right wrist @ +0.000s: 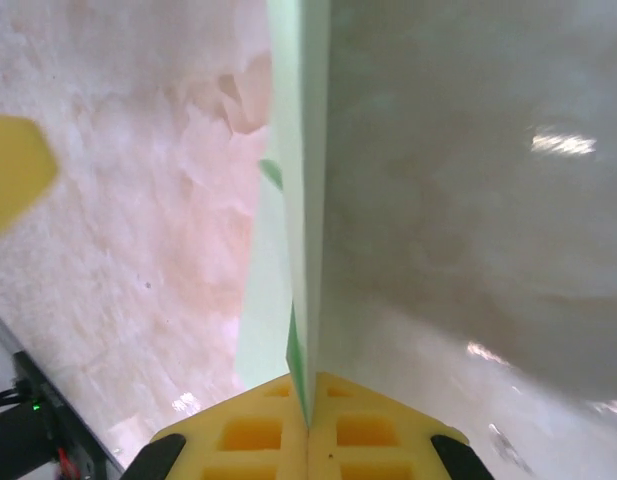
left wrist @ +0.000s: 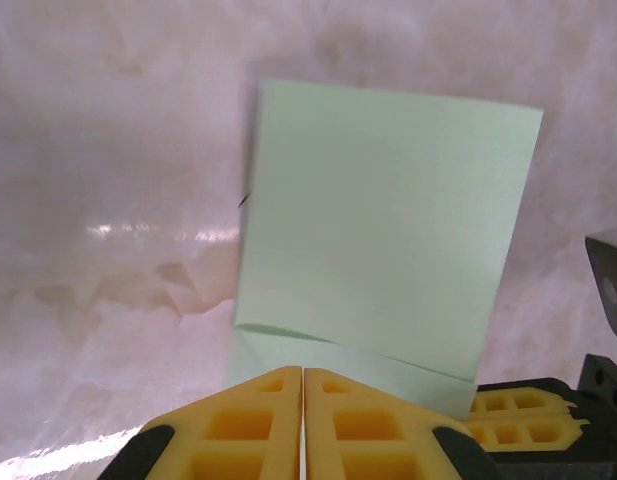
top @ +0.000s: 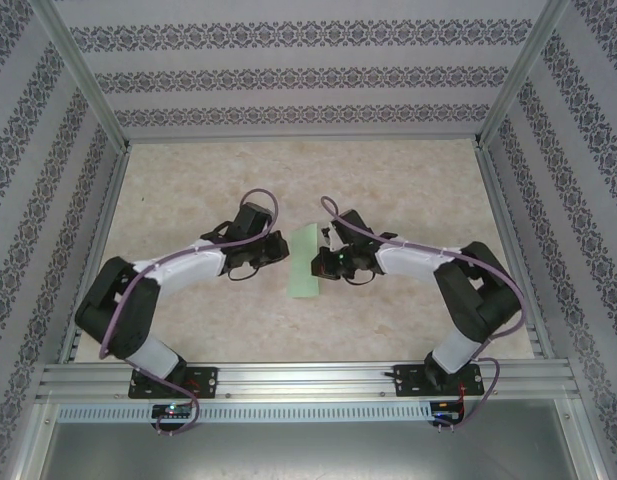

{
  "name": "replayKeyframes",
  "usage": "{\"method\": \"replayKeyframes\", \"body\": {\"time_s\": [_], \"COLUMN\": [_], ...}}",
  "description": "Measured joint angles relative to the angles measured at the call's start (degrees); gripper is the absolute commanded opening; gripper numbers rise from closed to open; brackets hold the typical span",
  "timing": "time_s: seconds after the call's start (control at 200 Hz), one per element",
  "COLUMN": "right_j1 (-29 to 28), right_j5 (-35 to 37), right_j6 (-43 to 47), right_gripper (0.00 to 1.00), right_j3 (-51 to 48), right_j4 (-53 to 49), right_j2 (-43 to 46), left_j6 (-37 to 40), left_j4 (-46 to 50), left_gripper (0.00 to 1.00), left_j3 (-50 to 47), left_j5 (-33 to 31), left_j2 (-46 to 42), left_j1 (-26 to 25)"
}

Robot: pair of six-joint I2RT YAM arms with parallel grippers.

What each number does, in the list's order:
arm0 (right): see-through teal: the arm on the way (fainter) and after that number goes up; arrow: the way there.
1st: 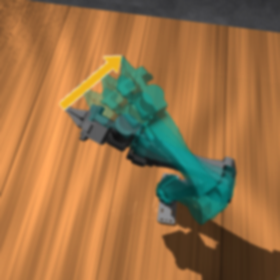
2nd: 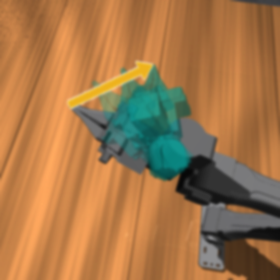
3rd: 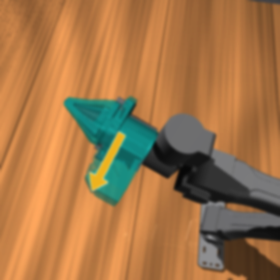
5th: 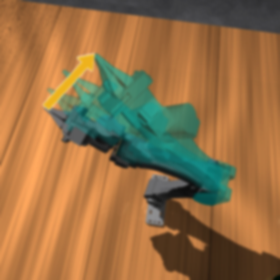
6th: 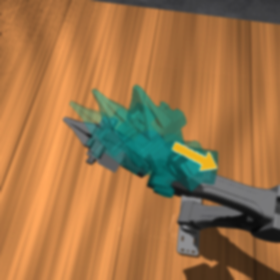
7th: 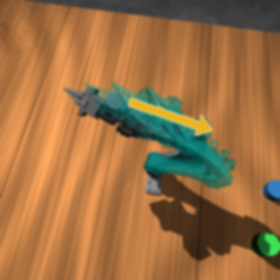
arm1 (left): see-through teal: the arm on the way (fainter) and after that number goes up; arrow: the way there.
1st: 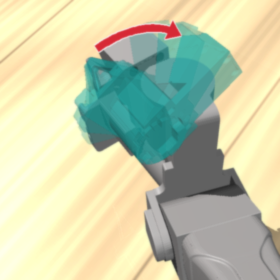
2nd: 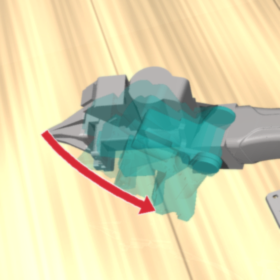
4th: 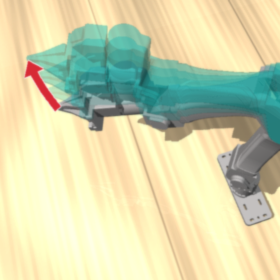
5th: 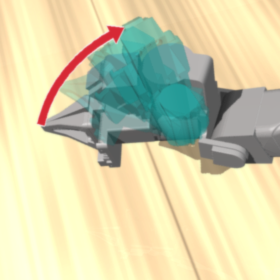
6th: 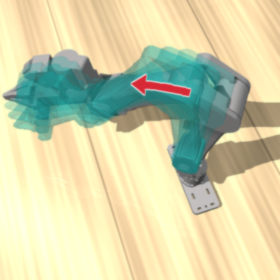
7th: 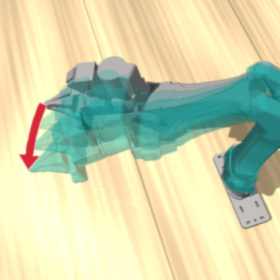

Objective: Fold a paper plane with a square sheet of paper (pick it up from the middle)
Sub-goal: Turn over the paper at the center of the table.

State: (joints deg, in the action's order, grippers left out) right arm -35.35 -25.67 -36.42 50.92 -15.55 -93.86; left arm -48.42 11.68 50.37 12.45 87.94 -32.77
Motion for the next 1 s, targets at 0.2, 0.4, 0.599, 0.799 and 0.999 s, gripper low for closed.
{"method": "replayKeyframes", "body": {"time_s": [0.2,0.4,0.599,0.799,0.999], "right_j1": [0.52,-2.27,-9.51,-14.58,-20.04], "right_j5": [15.89,35.15,48.61,51.21,48.74], "right_j6": [7.72,11.19,11.02,9.57,8.17], "right_gripper": [0.05,0.04,0.03,0.03,0.12], "right_j3": [12.92,25.49,29.99,32.57,41.20], "right_j4": [-21.92,-41.68,-53.42,-56.54,-56.33], "right_j2": [8.66,9.40,-0.02,-12.72,-25.18], "left_j6": [-0.48,-1.57,-2.43,-4.13,-4.55], "left_j4": [3.37,6.40,9.11,10.73,14.27], "left_gripper": [0.17,0.18,0.19,0.22,0.23], "left_j3": [-1.31,-3.91,-4.90,-8.39,-10.05], "left_j5": [-8.66,-14.56,-17.94,-22.64,-27.30], "left_j2": [-10.47,-16.24,-19.45,-28.44,-36.85], "left_j1": [0.02,0.31,1.05,1.84,2.01]}}
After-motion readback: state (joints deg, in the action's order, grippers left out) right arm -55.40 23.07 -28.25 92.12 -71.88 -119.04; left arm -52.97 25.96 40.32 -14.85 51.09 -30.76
